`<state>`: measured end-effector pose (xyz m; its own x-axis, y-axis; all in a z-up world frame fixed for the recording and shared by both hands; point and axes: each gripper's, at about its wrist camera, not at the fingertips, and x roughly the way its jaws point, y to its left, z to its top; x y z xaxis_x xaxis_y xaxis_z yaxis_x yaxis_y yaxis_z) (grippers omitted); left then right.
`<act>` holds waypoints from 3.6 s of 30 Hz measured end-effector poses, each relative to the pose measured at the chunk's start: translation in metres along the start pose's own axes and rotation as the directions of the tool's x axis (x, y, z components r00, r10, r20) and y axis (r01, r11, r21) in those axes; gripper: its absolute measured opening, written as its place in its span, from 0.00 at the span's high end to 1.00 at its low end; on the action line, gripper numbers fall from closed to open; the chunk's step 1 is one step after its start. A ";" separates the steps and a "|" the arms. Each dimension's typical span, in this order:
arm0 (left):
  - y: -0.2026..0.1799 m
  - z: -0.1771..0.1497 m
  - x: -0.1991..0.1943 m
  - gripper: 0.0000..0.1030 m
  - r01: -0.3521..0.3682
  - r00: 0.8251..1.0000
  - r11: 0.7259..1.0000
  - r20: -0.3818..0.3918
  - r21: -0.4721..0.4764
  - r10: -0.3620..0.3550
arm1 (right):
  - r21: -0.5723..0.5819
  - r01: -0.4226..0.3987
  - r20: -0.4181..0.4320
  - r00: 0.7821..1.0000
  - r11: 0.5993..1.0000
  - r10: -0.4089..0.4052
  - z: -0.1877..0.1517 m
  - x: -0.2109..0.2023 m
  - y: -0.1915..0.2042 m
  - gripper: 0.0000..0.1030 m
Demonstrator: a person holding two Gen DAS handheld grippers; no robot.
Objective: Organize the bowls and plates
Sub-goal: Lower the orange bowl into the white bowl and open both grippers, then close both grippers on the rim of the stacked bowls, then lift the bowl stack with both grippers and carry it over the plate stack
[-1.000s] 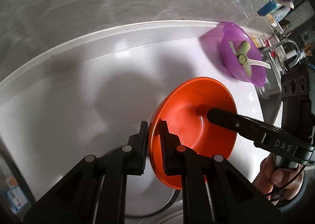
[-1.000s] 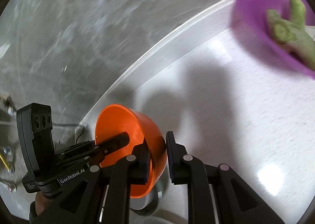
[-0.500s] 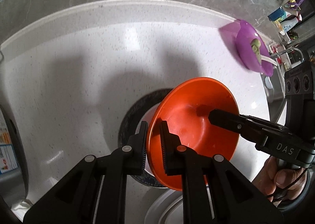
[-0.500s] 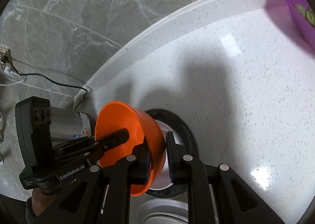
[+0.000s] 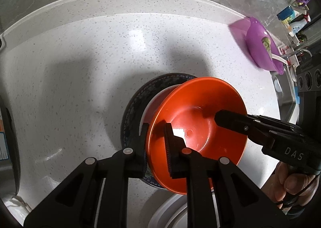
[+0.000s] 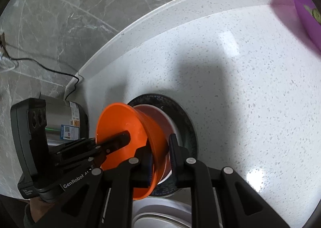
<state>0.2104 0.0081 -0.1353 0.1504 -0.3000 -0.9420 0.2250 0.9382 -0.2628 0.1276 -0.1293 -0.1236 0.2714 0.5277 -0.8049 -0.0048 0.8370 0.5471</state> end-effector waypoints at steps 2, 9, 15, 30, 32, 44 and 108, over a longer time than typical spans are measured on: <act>-0.004 0.001 -0.002 0.75 0.006 1.000 1.000 0.014 0.010 -0.007 | -0.028 0.021 0.000 1.000 0.999 -0.021 0.000 0.001 0.004 0.85; -0.019 0.001 -0.013 0.43 0.015 0.997 0.998 0.077 0.058 -0.019 | -0.097 0.070 0.010 0.998 0.993 -0.070 0.002 0.003 0.014 0.88; -0.002 0.004 -0.040 0.04 0.106 0.981 0.994 0.166 -0.012 -0.102 | -0.080 0.063 0.003 0.998 0.995 -0.063 0.004 0.000 0.008 0.83; 0.043 -0.013 -0.053 0.04 0.130 0.972 0.984 0.210 -0.122 -0.102 | -0.197 0.099 -0.037 0.993 0.975 -0.108 -0.005 -0.006 0.034 0.36; 0.049 -0.018 -0.048 0.04 0.138 0.972 0.981 0.207 -0.138 -0.108 | -0.201 0.089 -0.029 0.995 0.976 -0.097 -0.004 -0.012 0.036 0.36; 0.081 -0.052 -0.026 0.04 0.042 0.990 0.989 0.136 -0.143 -0.023 | -0.032 0.041 0.022 0.999 0.999 -0.040 0.010 -0.042 -0.056 0.66; 0.000 -0.041 -0.010 0.89 0.036 0.989 0.998 0.142 -0.048 -0.029 | -0.165 -0.056 -0.008 0.998 0.985 0.056 -0.010 -0.031 -0.010 0.91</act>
<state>0.1689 0.0183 -0.1343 0.2787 -0.3484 -0.8949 0.1836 0.9340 -0.3064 0.1094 -0.1522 -0.1065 0.2629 0.5747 -0.7750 -0.1790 0.8184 0.5461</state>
